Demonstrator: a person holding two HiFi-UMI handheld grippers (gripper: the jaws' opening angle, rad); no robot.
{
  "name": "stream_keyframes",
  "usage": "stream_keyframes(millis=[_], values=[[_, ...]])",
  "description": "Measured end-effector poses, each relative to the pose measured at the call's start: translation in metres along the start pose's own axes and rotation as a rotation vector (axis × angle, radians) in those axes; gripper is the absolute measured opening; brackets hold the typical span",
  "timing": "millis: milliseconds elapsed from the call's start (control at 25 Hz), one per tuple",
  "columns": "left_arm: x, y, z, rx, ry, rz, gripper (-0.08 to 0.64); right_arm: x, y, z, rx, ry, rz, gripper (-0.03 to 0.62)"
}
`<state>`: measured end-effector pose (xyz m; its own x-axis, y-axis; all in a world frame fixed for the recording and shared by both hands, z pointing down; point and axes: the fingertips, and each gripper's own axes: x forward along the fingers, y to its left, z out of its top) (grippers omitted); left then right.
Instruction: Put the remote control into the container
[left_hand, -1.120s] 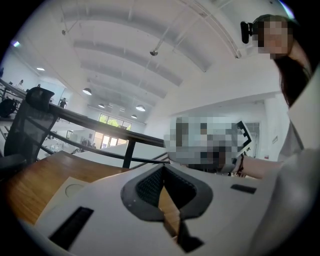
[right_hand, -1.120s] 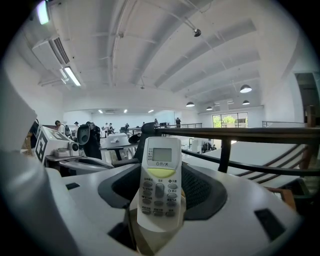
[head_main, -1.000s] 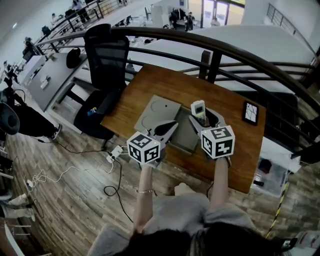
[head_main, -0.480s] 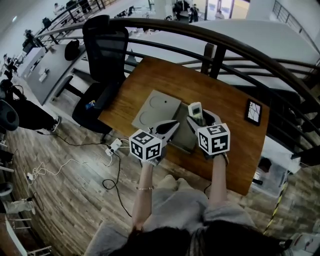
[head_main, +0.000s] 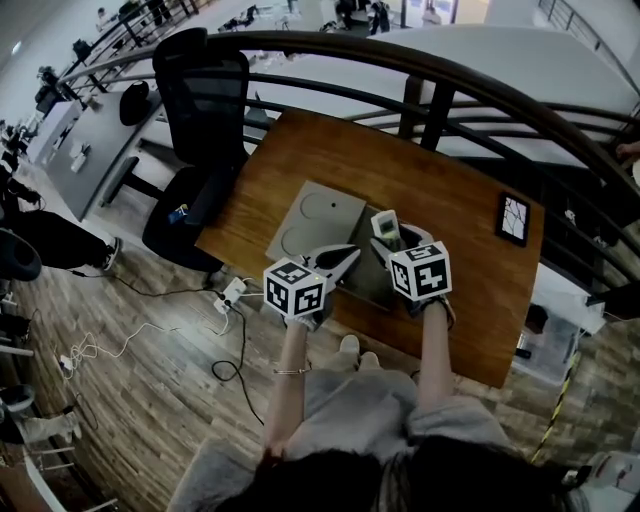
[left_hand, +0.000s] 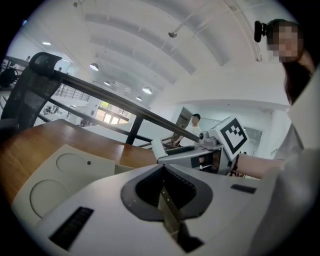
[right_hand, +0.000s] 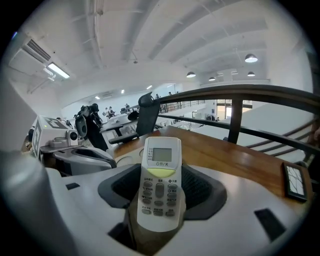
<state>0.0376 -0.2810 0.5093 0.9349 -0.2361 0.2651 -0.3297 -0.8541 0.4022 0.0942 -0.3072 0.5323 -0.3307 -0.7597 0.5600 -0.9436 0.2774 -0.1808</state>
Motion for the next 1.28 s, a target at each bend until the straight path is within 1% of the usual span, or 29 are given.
stream_keyframes(millis=[160, 400, 560, 720, 800, 1080, 1280], values=[[0.003, 0.004, -0.01, -0.031, 0.019, -0.021, 0.003, 0.013, 0.003, -0.016, 0.012, 0.054, 0.0, 0.247], [0.007, 0.008, -0.025, -0.058, 0.058, -0.033, 0.003, 0.025, 0.003, -0.045, 0.074, 0.116, -0.003, 0.247], [0.009, 0.005, -0.025, -0.084, 0.057, -0.033, 0.003, 0.029, 0.0, -0.044, 0.096, 0.136, 0.004, 0.247], [0.011, 0.008, -0.026, -0.106, 0.049, -0.012, 0.003, 0.037, 0.001, -0.048, 0.092, 0.166, 0.02, 0.247], [0.014, 0.009, -0.029, -0.116, 0.052, -0.006, 0.003, 0.04, -0.004, -0.052, 0.091, 0.181, 0.014, 0.247], [0.014, 0.006, -0.04, -0.168, 0.07, 0.0, 0.003, 0.051, -0.003, -0.064, 0.089, 0.222, 0.018, 0.247], [0.017, 0.007, -0.046, -0.187, 0.079, 0.004, 0.003, 0.062, -0.005, -0.073, 0.086, 0.253, 0.026, 0.247]])
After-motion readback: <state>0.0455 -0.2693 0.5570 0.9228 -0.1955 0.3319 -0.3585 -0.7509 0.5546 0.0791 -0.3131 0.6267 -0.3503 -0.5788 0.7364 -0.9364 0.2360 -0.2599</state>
